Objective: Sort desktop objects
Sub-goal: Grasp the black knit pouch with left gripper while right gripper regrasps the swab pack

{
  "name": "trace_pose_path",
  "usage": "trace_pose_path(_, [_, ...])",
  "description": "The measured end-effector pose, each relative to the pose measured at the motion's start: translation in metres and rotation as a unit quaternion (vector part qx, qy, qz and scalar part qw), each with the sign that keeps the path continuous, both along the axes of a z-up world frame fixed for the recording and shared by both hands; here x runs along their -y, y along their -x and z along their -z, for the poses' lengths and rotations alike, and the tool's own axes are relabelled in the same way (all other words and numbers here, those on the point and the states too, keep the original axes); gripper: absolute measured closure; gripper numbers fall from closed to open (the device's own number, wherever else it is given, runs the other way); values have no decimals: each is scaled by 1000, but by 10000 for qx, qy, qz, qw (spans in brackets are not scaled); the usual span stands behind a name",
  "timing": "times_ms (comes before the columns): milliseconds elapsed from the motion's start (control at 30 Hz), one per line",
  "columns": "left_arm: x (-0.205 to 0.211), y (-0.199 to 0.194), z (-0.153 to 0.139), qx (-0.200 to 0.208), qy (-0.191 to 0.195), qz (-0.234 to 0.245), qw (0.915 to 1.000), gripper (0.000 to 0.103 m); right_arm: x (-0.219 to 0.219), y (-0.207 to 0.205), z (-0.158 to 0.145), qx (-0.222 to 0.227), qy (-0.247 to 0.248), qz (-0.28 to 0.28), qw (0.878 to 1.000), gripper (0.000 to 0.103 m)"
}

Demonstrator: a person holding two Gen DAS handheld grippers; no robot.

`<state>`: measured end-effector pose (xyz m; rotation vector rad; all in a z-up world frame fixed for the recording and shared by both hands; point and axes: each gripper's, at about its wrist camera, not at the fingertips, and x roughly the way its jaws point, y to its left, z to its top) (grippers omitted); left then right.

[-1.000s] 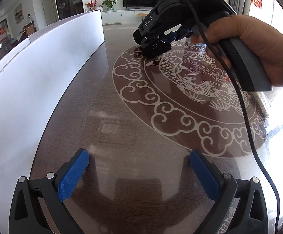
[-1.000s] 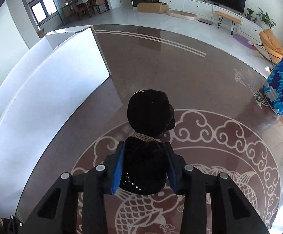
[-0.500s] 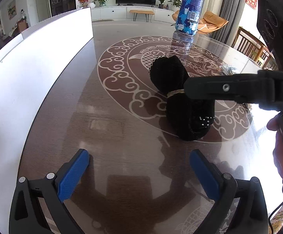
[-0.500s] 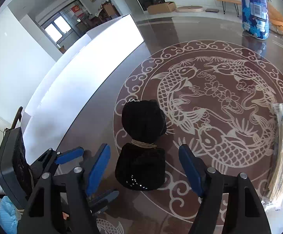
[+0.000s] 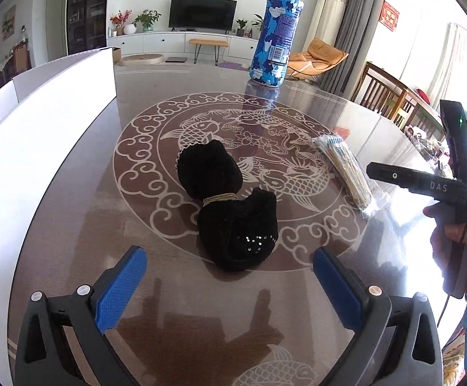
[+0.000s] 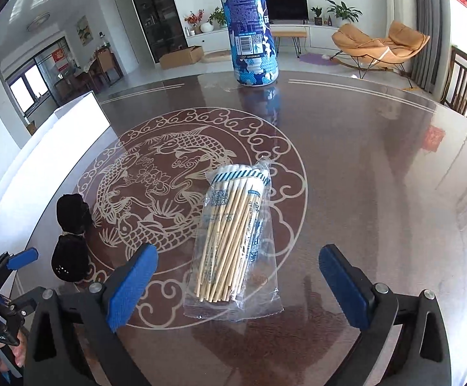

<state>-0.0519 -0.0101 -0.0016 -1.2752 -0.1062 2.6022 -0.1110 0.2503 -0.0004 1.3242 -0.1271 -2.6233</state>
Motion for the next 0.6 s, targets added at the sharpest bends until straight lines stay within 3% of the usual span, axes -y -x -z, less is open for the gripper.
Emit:
trace_pose_path(100, [-6,18,12,274,-87,-210,9994,0,13,9,13,10,-167,-166,9997,2])
trace_pose_path(267, [-22,42,25,460,467,-369,9972,0,31,27,29,-76,-565,-338,9978,2])
trace_pose_path(433, [-26,59,29,523,886,-290,9943,0,31,38,38,-67,-549,-349,9979,3])
trace_pose_path(467, [-24,60,29,494,899,-233,9945,0,32,38,38,-83,-587,-342,9977,9])
trace_pose_path(533, [-19,59,27,343,904,-130,9952,13,32,37,37,-151,-713,-295,9969,24])
trace_pose_path(600, [-13,56,23,216,933,-9,9954,39,32,34,35,-222,-769,-297,9963,48])
